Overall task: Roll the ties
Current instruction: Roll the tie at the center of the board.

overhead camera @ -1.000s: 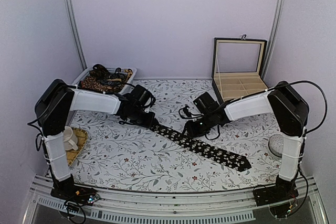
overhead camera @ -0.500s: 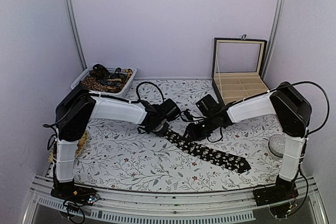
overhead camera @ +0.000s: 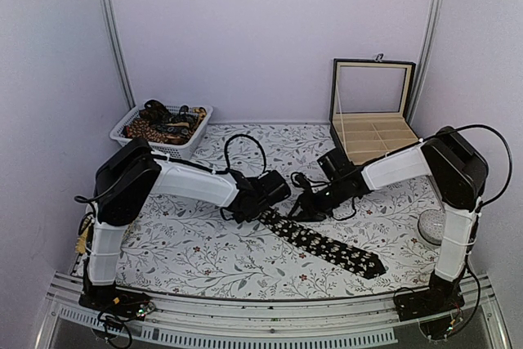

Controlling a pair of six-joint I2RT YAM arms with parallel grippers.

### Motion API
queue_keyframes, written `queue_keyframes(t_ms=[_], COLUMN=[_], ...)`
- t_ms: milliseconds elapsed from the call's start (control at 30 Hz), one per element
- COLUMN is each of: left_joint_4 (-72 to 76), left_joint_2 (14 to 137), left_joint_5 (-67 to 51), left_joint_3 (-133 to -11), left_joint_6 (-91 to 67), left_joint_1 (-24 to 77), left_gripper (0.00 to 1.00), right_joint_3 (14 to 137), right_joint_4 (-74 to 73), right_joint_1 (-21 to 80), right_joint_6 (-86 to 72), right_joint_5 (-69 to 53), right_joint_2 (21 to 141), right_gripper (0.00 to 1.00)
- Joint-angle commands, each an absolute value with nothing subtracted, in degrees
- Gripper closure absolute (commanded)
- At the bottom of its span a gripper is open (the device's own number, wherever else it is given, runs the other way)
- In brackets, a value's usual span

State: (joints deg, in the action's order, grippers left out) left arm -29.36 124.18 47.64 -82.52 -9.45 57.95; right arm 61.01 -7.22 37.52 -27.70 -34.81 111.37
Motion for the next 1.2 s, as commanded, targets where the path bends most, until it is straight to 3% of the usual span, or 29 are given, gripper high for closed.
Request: queue_keyframes(t_ms=[0,367,633,833,1167], left_joint_4=[-28.8,-24.9,-23.5,-22.7,-21.7], left_joint_2=[124.3,123.2,122.7,121.5,120.4], left_joint_5=[43.3,40.4,37.9,36.6,33.6], left_joint_3=[-79.2,-76.9,-76.8,-75.9,-76.0], left_joint_6=[-9.2,-10.1,-9.7,-9.2,-8.2], left_joint_1=[59.1,59.0,59.0,59.0,58.9], left_gripper=[1.00,1.00,0.97,0.90,0.80], right_joint_3=[58.8,56.1,51.3,48.6,50.1], right_joint_4=[-7.1,-1.0,6.8,12.4,7.4], right_joint_1=[36.2,33.4,34.5,35.4,36.3], right_joint_6=[-29.7,-37.5,-44.7,-50.3,-47.1], right_joint_5=[-38.8,-51.1,-58.1,-57.4,-51.9], right_joint_2=[104.3,96.0,99.0,103.4,110.1], right_gripper=[0.61,0.59,0.60,0.68,0.72])
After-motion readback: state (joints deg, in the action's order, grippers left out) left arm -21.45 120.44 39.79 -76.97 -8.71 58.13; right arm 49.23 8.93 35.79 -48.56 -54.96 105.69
